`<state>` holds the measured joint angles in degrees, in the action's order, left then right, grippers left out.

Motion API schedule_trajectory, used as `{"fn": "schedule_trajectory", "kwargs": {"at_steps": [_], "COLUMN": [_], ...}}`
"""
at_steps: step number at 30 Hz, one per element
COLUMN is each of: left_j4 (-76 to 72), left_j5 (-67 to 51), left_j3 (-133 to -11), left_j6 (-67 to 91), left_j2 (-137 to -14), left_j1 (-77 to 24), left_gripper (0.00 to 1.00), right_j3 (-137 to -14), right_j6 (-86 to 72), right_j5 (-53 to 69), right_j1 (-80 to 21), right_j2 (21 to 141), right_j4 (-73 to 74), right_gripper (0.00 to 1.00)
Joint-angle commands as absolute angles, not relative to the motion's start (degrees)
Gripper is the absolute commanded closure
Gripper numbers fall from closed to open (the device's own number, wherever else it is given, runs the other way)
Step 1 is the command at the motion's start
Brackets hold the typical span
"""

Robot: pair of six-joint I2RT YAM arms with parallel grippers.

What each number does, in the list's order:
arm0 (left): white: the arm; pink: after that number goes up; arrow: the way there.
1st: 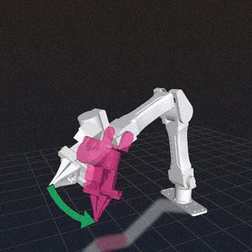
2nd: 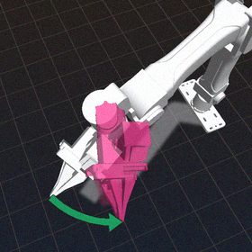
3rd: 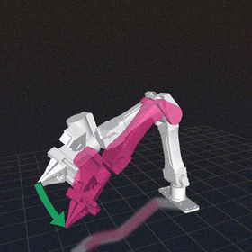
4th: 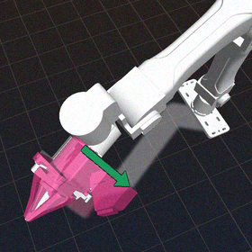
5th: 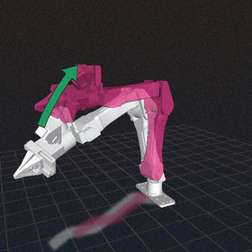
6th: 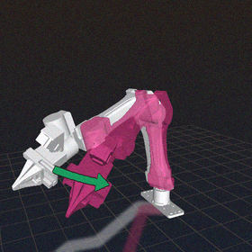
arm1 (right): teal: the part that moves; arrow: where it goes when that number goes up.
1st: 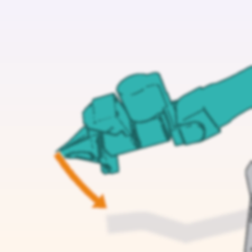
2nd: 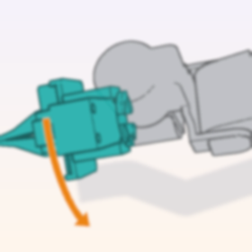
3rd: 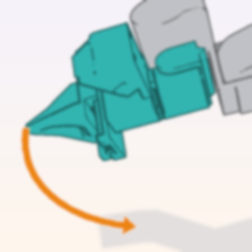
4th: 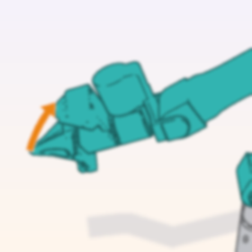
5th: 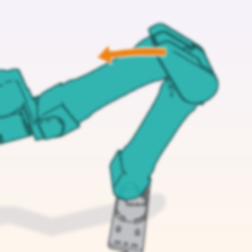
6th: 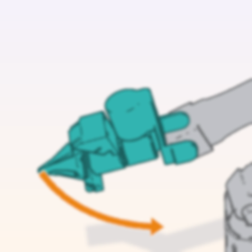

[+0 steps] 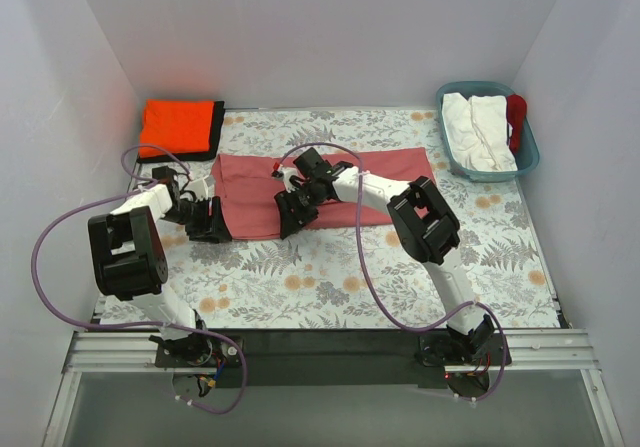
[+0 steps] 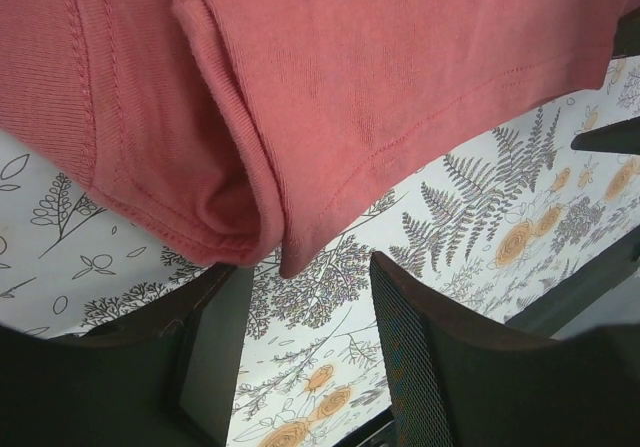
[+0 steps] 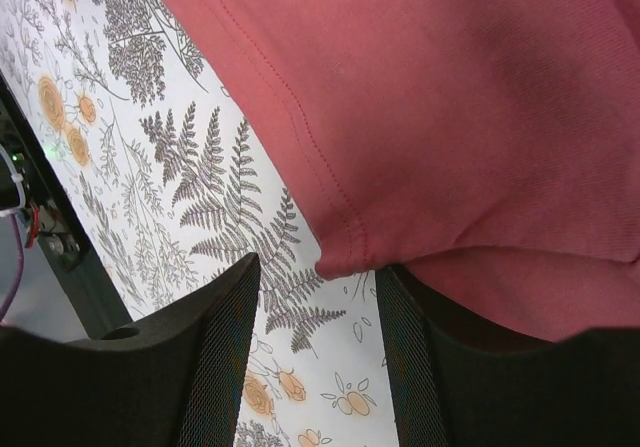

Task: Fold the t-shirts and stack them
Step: Fold the tshirt

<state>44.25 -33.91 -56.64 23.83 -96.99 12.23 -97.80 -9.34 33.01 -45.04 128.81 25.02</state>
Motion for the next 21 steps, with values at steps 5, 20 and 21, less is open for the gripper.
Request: {"fn": "schedule_trajectory", "kwargs": {"at_steps": [5, 20, 21], "left_j4": [42.54, 46.93, 47.8], "left_j5": [-35.24, -35.33, -35.51], "left_j3": [-58.45, -61.95, -62.31], "left_j6": [24.43, 25.22, 25.31], "left_j2": [-97.29, -95.45, -95.54], "left_j1": [11.6, 10.9, 10.81], "left_gripper": [0.56, 0.87, 0.9], "right_j3": [-100.64, -99.84, -100.02], "right_j6": [-11.86, -11.6, -11.51], "right_j5": [34.1, 35.86, 36.12], "right_j1": [-45.26, -44.56, -44.47], "right_j2": [130.43, 129.03, 128.85], "right_j4": [23.2, 23.03, 22.94], "right_gripper": [0.49, 0.99, 0.99]}}
